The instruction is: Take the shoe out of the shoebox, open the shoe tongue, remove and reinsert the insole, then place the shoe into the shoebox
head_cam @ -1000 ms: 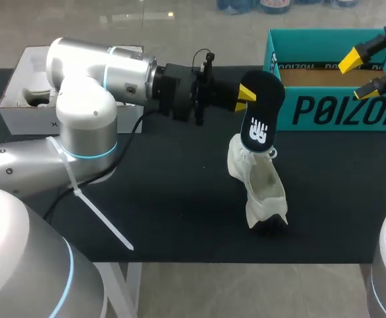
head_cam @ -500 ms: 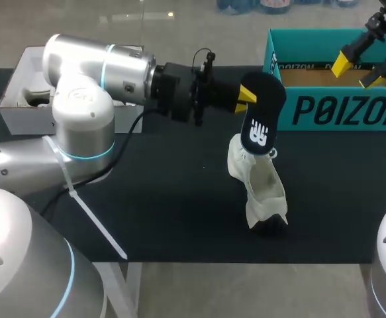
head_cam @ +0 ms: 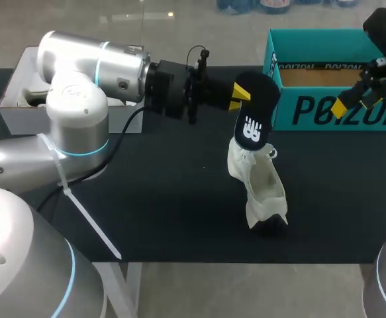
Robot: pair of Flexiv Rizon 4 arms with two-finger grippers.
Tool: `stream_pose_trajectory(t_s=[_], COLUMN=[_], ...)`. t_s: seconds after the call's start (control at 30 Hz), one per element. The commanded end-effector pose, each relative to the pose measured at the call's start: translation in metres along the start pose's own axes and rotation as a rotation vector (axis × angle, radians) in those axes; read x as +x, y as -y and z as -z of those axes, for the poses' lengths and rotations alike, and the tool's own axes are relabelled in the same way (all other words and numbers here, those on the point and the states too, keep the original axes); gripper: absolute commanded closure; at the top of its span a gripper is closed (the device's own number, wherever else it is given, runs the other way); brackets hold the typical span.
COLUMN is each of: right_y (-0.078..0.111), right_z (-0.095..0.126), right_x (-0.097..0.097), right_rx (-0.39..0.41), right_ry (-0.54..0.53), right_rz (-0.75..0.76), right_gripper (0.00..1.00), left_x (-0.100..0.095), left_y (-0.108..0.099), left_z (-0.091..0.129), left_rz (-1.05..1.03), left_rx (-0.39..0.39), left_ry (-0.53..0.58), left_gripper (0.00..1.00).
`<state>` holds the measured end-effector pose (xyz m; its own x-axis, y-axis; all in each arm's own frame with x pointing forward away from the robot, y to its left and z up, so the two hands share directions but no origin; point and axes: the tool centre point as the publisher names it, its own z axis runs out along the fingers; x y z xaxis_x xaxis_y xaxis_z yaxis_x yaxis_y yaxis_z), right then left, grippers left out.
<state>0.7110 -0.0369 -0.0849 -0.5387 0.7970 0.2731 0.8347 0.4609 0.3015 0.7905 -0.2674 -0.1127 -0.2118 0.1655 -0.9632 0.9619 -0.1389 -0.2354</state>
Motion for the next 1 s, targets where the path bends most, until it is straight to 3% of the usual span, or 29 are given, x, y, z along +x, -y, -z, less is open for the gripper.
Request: stream_pose_trajectory(t_s=[0.03,1.0], right_y=[0.0187,0.0124], right_z=[-0.0012,-0.0047], right_x=[0.0016,0.006], right_rx=[-0.104,-0.074], right_ry=[0.012,-0.004], right_rz=[-0.008,-0.021], right_gripper=[0.0,0.0], left_x=[0.0006,0.0014], left_y=[0.0011,0.001], left_z=[0.0007,0.0003], left_rz=[0.003,0.023], left_rx=[-0.001,-0.007], left_ry=[-0.004,-0.022], left_gripper=[1.0,1.0])
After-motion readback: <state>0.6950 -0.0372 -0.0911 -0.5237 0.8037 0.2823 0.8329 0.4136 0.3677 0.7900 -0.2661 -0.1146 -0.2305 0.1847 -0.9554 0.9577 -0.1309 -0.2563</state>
